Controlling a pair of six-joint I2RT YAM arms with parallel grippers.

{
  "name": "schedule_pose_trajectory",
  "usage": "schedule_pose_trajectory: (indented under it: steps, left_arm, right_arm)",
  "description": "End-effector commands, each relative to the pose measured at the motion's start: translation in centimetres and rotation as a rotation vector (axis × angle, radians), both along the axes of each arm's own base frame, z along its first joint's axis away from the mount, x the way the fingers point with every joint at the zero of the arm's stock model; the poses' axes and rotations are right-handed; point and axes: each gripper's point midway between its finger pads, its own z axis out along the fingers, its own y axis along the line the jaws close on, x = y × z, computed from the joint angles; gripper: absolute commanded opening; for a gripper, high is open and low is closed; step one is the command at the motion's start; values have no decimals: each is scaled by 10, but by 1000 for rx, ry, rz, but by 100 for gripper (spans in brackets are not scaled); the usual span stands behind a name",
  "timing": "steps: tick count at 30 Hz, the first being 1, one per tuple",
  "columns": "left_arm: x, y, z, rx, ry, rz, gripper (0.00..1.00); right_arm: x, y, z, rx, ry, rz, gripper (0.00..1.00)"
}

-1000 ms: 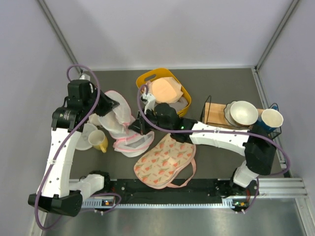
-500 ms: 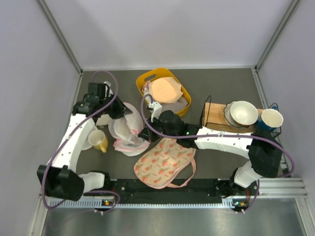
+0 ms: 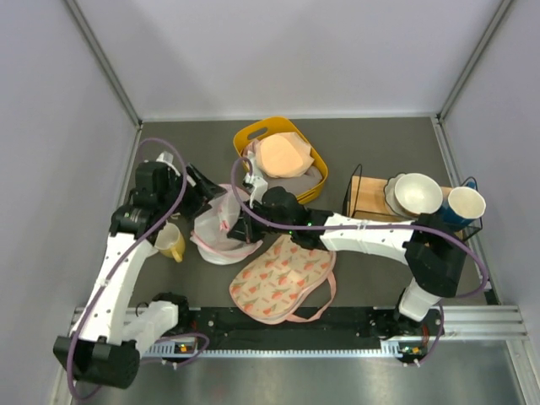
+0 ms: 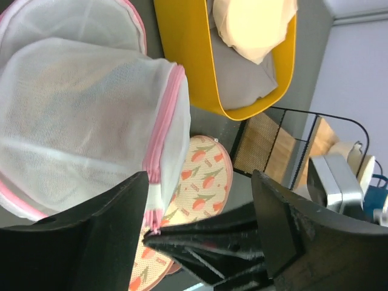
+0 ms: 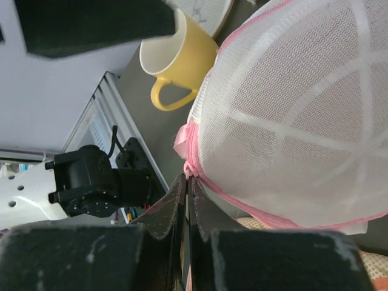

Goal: Unzip the laundry bag and remove the bra

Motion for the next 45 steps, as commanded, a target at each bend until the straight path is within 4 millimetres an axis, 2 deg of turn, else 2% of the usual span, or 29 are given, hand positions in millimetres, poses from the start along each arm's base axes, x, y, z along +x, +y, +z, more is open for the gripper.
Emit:
schedule_pose_trajectory:
  steps: [1,6,9,11,13,14,15,17,18,21,22,26,29,32,34,35,36,37,38,39,41,42,44,45]
  left_arm:
    - [-16,-6,-13,-97,38,29,73]
    - [-19,-20,-38,-126,97,-31,66]
    - [-17,-25,-41,-126,99,-48,56]
    - [-14,-27,-40,-126,92,-55,31]
    - [-8,-26,-34,-112,72,-60,0]
    - [-11,-23,-33,-96,88,-57,0]
    - [-5,-18,-15,-70,52,-37,0]
    - [-3,-11,2,-26,17,-30,0]
    - [3,-10,23,-20,-37,-24,0]
    - [10,-10,47,-14,-85,-32,0]
    - [11,-11,50,-10,-89,-41,0]
    - [20,-10,58,-1,-101,-51,0]
    - [29,-5,63,13,-118,-36,0]
    - [39,-6,58,17,-112,-48,0]
    - [48,-7,48,26,-99,-52,0]
    - [54,-8,45,28,-107,-58,0]
    - [61,-9,33,35,-76,-60,4]
    - [63,-9,27,38,-59,-63,10]
    - [63,-10,23,38,-37,-66,19]
    - [64,-13,24,25,-22,-82,25]
    - [60,-13,22,15,2,-80,43]
    - [56,-13,30,8,-27,-73,51]
    - [49,-9,34,14,-44,-53,69]
    - [41,-5,43,11,-68,-31,82]
  right_arm:
    - [8,-1,22,78,-12,-12,0]
    - [8,2,21,84,-5,-2,0]
    - [9,1,20,81,-4,-8,0]
    - [9,0,20,75,-7,-9,0]
    - [11,-3,23,71,-19,-24,0]
    - [12,-5,22,63,-22,-33,0]
    - [16,-10,21,50,-25,-49,0]
    - [18,-19,17,31,-25,-68,0]
    - [18,-22,11,16,-22,-70,0]
    - [15,-32,-7,-15,3,-71,0]
    - [14,-36,-16,-31,15,-76,0]
    - [10,-49,-26,-46,12,-89,0]
    - [5,-55,-19,-27,-6,-79,0]
    - [-1,-55,6,21,-46,-58,0]
    - [0,-53,29,51,-96,-55,0]
    - [1,-53,34,53,-103,-59,0]
    - [3,-48,46,70,-113,-60,0]
    - [6,-45,46,64,-110,-61,0]
    - [8,-41,46,60,-108,-59,0]
    - [11,-35,55,67,-110,-57,0]
    - [14,-26,48,49,-95,-50,0]
    - [15,-23,50,63,-93,-50,0]
    - [16,-19,46,60,-86,-45,0]
    - [17,-18,47,61,-86,-45,0]
